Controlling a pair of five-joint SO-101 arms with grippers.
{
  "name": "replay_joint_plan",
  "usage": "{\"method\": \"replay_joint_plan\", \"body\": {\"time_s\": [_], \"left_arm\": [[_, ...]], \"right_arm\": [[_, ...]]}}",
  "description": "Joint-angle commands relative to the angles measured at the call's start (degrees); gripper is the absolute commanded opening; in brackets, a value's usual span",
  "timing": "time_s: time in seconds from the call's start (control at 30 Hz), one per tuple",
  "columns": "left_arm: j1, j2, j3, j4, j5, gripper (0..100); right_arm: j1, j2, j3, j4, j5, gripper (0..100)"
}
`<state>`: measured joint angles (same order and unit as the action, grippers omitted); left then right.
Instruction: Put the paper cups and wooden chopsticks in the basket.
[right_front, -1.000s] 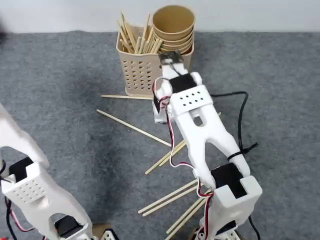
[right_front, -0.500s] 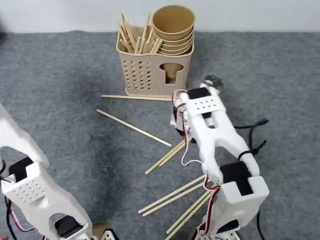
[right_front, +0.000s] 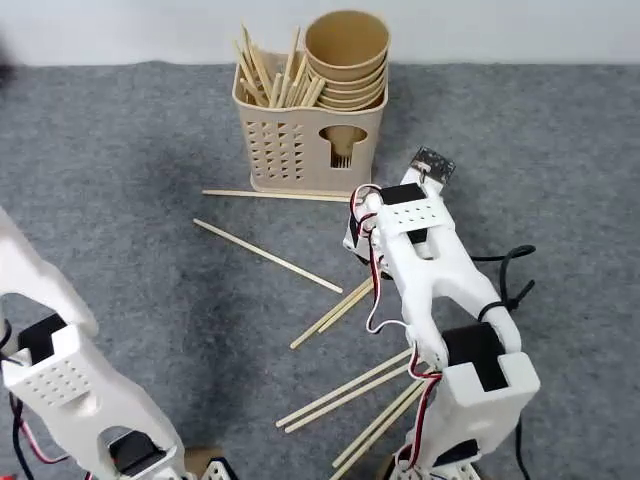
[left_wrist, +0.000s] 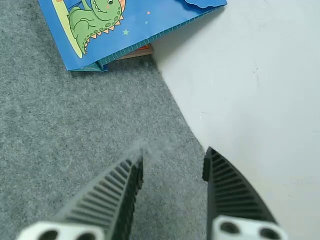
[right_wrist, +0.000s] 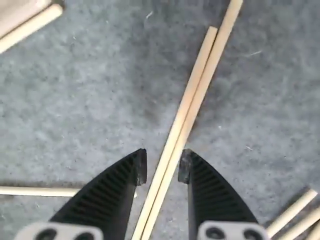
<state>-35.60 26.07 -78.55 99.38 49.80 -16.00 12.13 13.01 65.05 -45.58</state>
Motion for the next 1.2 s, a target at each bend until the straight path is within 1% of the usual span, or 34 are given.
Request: {"method": "replay_joint_plan", "body": {"time_s": [0.0, 0.17, 0.27, 0.4, 0.47, 0.53, 0.6, 0.67, 0.83, 1.07, 1.17], "left_arm": [[-0.2, -1.0, 0.0, 1.2, 0.6, 18], [-0.2, -1.0, 0.0, 1.2, 0.6, 18], [-0.2, -1.0, 0.0, 1.2, 0.6, 18], [-0.2, -1.0, 0.0, 1.2, 0.6, 18], [-0.2, -1.0, 0.0, 1.2, 0.6, 18], [-0.2, -1.0, 0.0, 1.2, 0.6, 18], [-0.2, -1.0, 0.0, 1.2, 0.6, 18], [-0.2, -1.0, 0.0, 1.2, 0.6, 18], [-0.2, -1.0, 0.0, 1.2, 0.6, 18], [-0.2, -1.0, 0.0, 1.2, 0.6, 18], [-0.2, -1.0, 0.0, 1.2, 0.6, 18]], "right_arm": [[0.2, 0.0, -0.4, -0.7, -0.6, 12.2], [-0.1, 4.4, -0.7, -0.7, -1.4, 12.2], [-0.1, 5.1, -0.7, -1.3, -3.3, 12.2], [-0.1, 5.1, -0.7, -2.0, -3.3, 12.1], [-0.1, 5.1, -0.7, -2.0, -3.2, 9.5], [-0.1, 5.1, -0.7, -2.0, -3.2, 0.2], [-0.1, 5.1, -0.6, -1.8, -3.2, 2.9], [-0.1, 4.7, -0.6, -1.5, -3.2, 0.2], [-0.1, 1.5, -0.7, -0.5, -3.1, 0.7], [0.1, -4.4, -0.7, -0.3, 2.0, 0.7], [0.0, -4.6, -0.4, 0.0, 3.8, 1.2]]}}
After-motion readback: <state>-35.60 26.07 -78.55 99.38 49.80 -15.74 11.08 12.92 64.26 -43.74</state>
